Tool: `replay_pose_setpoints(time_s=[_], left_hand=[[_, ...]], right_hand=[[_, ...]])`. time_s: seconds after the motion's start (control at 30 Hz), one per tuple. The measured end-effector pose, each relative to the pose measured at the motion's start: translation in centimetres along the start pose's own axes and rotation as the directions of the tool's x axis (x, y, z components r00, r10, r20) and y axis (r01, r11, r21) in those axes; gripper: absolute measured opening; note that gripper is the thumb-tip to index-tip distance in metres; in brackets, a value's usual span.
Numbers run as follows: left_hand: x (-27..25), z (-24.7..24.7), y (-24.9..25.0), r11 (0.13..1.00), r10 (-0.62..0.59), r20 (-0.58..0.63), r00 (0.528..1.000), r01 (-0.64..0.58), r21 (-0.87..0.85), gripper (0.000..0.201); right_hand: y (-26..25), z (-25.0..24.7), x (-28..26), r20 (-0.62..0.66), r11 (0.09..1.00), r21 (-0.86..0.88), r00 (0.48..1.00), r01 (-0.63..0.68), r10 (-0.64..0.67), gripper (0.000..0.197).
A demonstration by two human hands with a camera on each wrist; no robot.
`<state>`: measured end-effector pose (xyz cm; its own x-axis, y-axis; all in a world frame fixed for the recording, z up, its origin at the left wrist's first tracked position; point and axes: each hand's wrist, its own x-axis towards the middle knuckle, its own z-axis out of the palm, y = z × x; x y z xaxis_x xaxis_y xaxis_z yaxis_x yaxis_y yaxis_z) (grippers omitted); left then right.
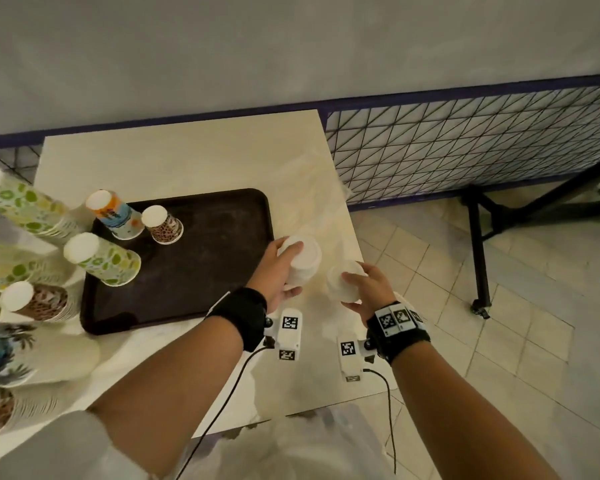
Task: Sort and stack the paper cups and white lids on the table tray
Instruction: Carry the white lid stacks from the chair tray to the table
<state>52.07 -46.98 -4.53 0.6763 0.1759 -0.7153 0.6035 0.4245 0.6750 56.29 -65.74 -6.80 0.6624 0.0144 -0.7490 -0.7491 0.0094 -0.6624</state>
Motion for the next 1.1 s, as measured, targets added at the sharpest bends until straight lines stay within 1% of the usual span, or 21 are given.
replay_pose_setpoints(time_s=[0.1,0.2,0.3,0.33,0.4,0.47,0.5,0.6,0.63,0.67,0.73,0.83,0.93,1.0,1.1], left_hand=[[3.2,1.1,0.6,0.997,0.059,-0.024,0.998,-0.057,0.056,0.041],[5.8,1.9,1.0,0.986,0.111,-0.05,0.993,-0.104,0.129,0.041],[7.3,2.2,0.9,0.97,0.112,-0.066,0.992,-0.094,0.224,0.045],[7.5,2.2,0.9,0.963,0.115,-0.068,0.991,-0.094,0.251,0.047],[7.9,2.0,0.5,0.954,0.123,-0.076,0.99,-0.097,0.283,0.049],[8.0,1.8,-0.1,0.95,0.12,-0.078,0.99,-0.091,0.299,0.05],[8.1,1.7,-0.3,0.945,0.119,-0.074,0.99,-0.09,0.313,0.051],[8.2,1.1,-0.9,0.932,0.104,-0.07,0.992,-0.073,0.355,0.055],[8.1,1.3,-0.9,0.922,0.11,-0.068,0.992,-0.077,0.379,0.053],[9.4,2.1,-0.2,0.906,0.106,-0.077,0.991,-0.064,0.418,0.051],[8.8,2.2,0.0,0.882,0.139,-0.085,0.987,-0.084,0.464,0.049],[8.9,2.8,0.3,0.799,0.204,-0.045,0.978,-0.139,0.585,0.054],[8.8,3.6,0.6,0.724,0.209,-0.012,0.978,-0.147,0.674,0.061],[8.9,3.8,0.9,0.697,0.223,-0.021,0.975,-0.144,0.702,0.06],[8.9,3.5,1.0,0.695,0.265,-0.029,0.964,-0.17,0.699,0.056]], right_hand=[[-0.2,-0.1,1.8,-0.041,0.999,-0.015,0.998,0.051,-0.052,0.04],[-0.2,0.2,3.0,-0.036,0.996,-0.051,0.997,0.067,-0.069,0.039],[0.9,-0.1,5.1,-0.017,0.981,-0.174,0.996,0.084,-0.088,0.051],[1.2,-0.1,5.3,-0.002,0.969,-0.221,0.994,0.107,-0.111,0.052],[0.8,0.3,4.0,0.006,0.943,-0.296,0.987,0.153,-0.158,0.047],[1.3,0.3,3.6,0.004,0.914,-0.368,0.983,0.17,-0.182,0.047],[1.6,0.1,3.4,0.01,0.898,-0.403,0.982,0.178,-0.19,0.051],[3.0,-0.1,3.8,0.018,0.841,-0.501,0.975,0.202,-0.223,0.079],[2.9,-0.2,3.8,0.032,0.823,-0.529,0.974,0.205,-0.222,0.081],[2.1,-0.2,4.9,0.034,0.817,-0.54,0.976,0.2,-0.217,0.076],[1.6,-0.1,3.9,0.046,0.771,-0.597,0.969,0.22,-0.242,0.062],[1.9,-0.2,4.1,0.021,0.715,-0.662,0.96,0.223,-0.28,0.063],[2.1,0.2,4.1,0.025,0.64,-0.736,0.953,0.221,-0.301,0.063],[2.1,0.2,4.2,0.018,0.634,-0.745,0.955,0.209,-0.295,0.064],[2.2,0.1,4.2,0.017,0.664,-0.716,0.956,0.217,-0.294,0.066]])
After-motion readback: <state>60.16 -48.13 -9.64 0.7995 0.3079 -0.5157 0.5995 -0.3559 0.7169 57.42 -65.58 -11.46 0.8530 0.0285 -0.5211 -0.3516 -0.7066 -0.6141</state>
